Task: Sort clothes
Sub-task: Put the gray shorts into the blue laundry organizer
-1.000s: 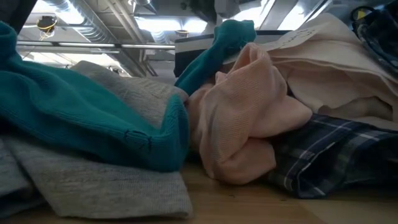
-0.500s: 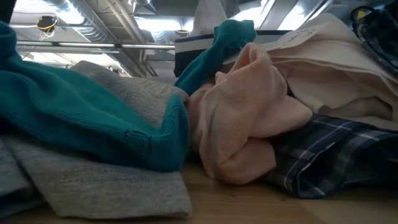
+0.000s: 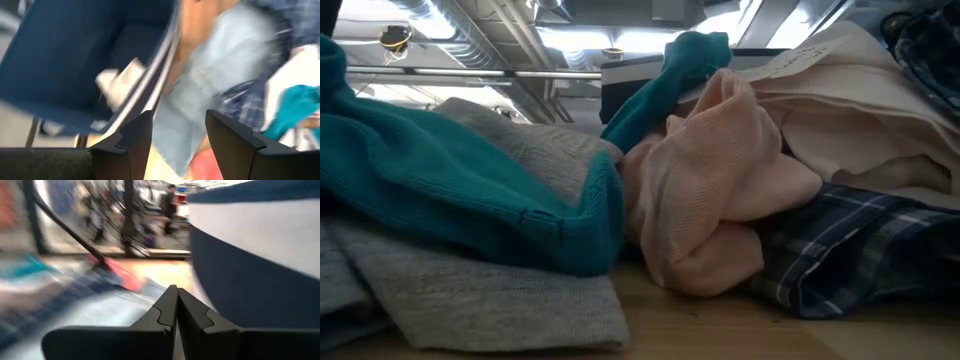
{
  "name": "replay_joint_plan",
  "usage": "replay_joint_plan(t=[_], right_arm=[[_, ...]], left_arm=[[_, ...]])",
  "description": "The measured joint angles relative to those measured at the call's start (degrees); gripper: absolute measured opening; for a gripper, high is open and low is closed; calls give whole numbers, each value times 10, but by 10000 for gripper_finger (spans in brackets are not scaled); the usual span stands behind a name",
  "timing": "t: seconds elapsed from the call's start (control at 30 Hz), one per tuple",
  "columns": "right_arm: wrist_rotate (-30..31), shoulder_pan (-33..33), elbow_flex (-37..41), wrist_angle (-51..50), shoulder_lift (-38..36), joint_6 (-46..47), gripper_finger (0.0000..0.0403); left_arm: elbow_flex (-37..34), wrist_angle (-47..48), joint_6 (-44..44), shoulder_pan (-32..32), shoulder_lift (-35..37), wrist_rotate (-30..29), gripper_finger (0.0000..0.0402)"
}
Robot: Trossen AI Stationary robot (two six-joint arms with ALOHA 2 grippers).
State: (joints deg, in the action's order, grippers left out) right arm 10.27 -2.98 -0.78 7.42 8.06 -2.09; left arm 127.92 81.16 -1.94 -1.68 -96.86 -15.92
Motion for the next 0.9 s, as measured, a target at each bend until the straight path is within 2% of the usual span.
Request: replay_joint_plan(t=[0.07, 0.13, 0.27, 0.37, 0.5, 0.6, 0.7, 0.77, 0.9], right_arm=[[-23, 0, 0, 13, 0, 45, 19], [-33, 0, 0, 18, 0, 50, 19], [-23, 0, 0, 19, 0, 105, 19], [-28, 0, 0, 53, 1, 92, 19], [-62, -1, 0, 158, 7, 63, 19], [-86, -2, -5, 226, 28, 52, 19], [-84, -24, -51, 196, 70, 37, 19], [-64, -53, -100, 160, 119, 12, 19], [-20, -124, -223, 127, 262, -66, 19]], left_arm=[[0, -17, -13, -50, 0, -36, 174], [0, -40, -19, -93, 0, -66, 171], [0, -62, -25, -159, 0, -81, 166], [0, -69, -24, -190, 0, -100, 163], [-21, -72, -11, -217, 3, -133, 156], [-66, -82, 11, -232, 16, -159, 151], [-124, -99, 36, -244, 40, -178, 147], [-171, -123, 52, -253, 61, -195, 147], [-294, -219, 66, -272, 126, -217, 147]])
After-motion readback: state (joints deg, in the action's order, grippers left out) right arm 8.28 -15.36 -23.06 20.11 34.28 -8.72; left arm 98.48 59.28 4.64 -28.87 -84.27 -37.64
